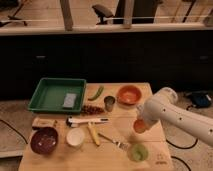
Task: Place apple in paper cup
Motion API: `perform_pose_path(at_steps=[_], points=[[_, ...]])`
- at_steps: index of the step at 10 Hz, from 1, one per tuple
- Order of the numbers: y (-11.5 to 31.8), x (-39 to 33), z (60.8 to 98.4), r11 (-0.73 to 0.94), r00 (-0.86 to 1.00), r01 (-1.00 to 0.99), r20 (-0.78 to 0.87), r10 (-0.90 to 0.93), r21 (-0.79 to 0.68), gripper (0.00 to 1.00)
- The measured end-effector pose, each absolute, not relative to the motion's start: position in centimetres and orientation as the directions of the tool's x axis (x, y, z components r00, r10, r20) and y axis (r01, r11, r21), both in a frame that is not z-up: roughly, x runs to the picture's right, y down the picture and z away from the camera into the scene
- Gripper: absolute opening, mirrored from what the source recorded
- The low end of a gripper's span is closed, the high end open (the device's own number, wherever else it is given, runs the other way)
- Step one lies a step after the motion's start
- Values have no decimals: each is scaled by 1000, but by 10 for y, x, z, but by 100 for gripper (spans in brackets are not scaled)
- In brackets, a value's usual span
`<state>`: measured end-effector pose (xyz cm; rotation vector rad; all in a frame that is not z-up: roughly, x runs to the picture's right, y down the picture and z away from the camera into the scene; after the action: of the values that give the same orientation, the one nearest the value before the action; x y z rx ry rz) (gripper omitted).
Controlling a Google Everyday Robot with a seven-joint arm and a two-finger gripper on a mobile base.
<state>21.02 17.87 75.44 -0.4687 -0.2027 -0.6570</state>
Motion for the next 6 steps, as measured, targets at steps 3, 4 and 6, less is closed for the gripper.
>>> perform_pose_path(at_steps=[3, 4, 6], points=[[171, 197, 747, 674, 753, 657, 339, -565, -337, 0], [170, 191, 746, 667, 744, 667, 343, -574, -331, 0], [168, 186, 744, 659, 734, 678, 346, -585, -325, 0]])
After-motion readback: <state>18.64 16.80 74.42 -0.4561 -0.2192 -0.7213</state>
